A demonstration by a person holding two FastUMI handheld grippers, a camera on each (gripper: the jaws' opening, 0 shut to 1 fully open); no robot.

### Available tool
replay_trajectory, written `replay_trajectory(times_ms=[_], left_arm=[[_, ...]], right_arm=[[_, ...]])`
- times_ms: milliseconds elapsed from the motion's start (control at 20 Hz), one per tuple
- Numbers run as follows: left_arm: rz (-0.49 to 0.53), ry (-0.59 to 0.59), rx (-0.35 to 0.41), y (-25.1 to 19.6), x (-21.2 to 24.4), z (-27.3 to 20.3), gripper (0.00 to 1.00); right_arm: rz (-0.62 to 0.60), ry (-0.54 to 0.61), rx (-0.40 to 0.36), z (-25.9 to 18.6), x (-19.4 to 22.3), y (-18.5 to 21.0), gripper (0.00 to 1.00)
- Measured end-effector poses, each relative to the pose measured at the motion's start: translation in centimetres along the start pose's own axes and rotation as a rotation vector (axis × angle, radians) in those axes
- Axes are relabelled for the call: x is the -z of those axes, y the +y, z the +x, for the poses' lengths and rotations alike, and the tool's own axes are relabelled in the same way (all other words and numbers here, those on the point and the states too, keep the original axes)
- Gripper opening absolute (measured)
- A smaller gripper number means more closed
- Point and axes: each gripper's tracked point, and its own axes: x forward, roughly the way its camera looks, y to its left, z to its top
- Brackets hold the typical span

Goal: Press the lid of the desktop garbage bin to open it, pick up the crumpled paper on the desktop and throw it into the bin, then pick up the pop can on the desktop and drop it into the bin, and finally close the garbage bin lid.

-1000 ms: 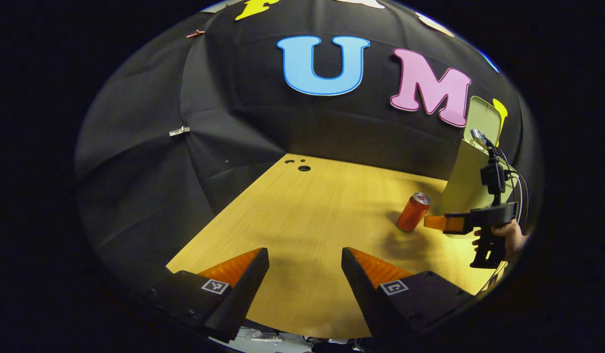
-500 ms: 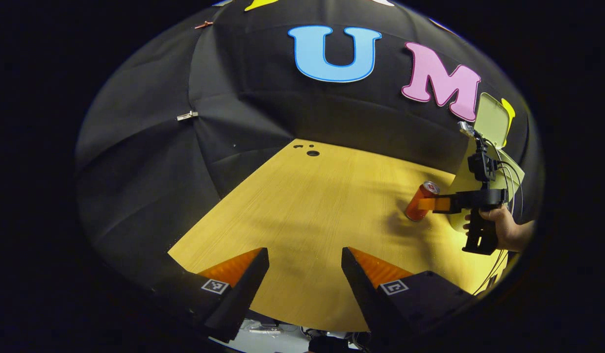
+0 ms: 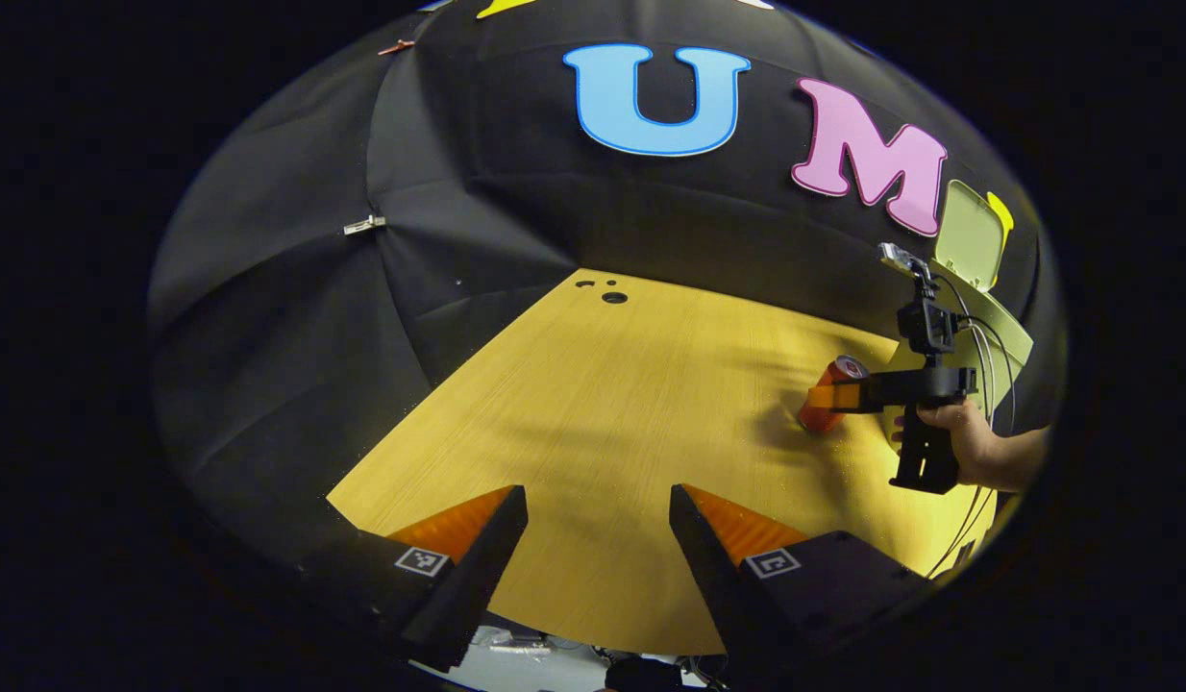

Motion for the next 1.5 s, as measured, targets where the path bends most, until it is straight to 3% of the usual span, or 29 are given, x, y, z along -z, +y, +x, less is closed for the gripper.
replay_trajectory(times_ms=[200, 300, 650, 850, 1000, 1100, 1150, 1500], left_arm=[[0.005, -0.001, 0.011, -0.5, 0.2, 0.0, 0.96], [-0.001, -0.003, 0.012, -0.6, 0.1, 0.1, 0.96], [-0.013, -0.038, 0.028, -1.3, -0.6, 0.3, 0.96], [-0.021, -0.060, 0.052, -1.9, -0.9, 0.2, 0.96], [0.046, -0.100, 0.056, -1.9, -1.5, -0.2, 0.96], [0.096, -0.121, 0.080, -2.3, -2.0, -0.2, 0.96], [0.105, -0.125, 0.098, -2.7, -2.1, -0.1, 0.96], [0.155, -0.152, 0.210, -5.0, -2.9, -0.1, 0.96]], right_arm=[[-0.046, -0.006, -0.009, 0.4, -0.4, 0.3, 0.99], [-0.063, -0.008, -0.015, 0.3, -0.5, 0.5, 0.84], [-0.104, -0.044, -0.043, -2.6, -2.1, 1.0, 0.84], [-0.099, -0.093, -0.059, -5.8, -4.1, 1.3, 0.84], [-0.099, -0.140, -0.080, -9.1, -6.0, 2.0, 0.84], [-0.103, -0.188, -0.084, -11.5, -7.9, 1.9, 0.80], [-0.103, -0.216, -0.083, -12.6, -9.0, 1.9, 0.84], [-0.068, -0.380, -0.059, -21.0, -15.7, 0.8, 0.84]])
